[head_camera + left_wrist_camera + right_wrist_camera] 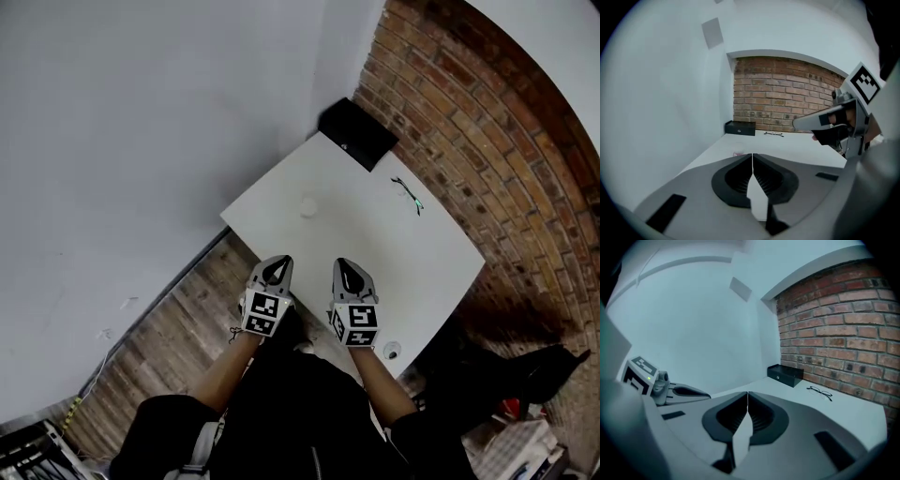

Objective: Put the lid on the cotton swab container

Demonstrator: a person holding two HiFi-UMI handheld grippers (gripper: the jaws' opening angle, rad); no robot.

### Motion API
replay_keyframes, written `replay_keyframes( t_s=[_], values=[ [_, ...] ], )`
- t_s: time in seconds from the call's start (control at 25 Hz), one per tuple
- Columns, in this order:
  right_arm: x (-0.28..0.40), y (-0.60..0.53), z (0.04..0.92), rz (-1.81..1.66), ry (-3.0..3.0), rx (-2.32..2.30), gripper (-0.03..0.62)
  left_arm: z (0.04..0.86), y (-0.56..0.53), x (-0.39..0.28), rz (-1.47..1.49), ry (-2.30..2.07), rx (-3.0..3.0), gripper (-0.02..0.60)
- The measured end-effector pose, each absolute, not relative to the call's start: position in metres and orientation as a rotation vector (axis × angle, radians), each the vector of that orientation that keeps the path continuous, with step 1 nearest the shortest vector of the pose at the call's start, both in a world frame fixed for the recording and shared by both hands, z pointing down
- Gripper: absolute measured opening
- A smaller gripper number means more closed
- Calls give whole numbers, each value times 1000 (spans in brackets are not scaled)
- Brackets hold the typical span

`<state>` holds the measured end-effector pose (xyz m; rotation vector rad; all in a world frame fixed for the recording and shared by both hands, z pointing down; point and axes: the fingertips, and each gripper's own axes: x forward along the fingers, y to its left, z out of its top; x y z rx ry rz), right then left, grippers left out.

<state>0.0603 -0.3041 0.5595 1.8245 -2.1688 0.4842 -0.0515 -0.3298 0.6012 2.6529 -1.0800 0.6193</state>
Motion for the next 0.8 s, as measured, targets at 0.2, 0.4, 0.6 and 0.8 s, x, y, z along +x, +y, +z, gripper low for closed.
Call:
replay_keyframes(
  t_s=[0.2, 0.4, 0.6, 0.8],
  values=[
    [69, -253, 540, 465, -2182, 1893, 23, 579, -287, -44, 617, -1091, 2692, 20],
    [66, -200, 510, 376, -2224, 1921, 23, 549, -245, -49, 581, -1114, 2713, 20],
    [57, -165, 500, 326, -2231, 1926, 23, 538, -217, -61, 545, -1144, 2721, 19],
    [40, -147, 504, 332, -2248, 1879, 21, 542, -197, -73, 543, -1163, 2703, 20]
  ],
)
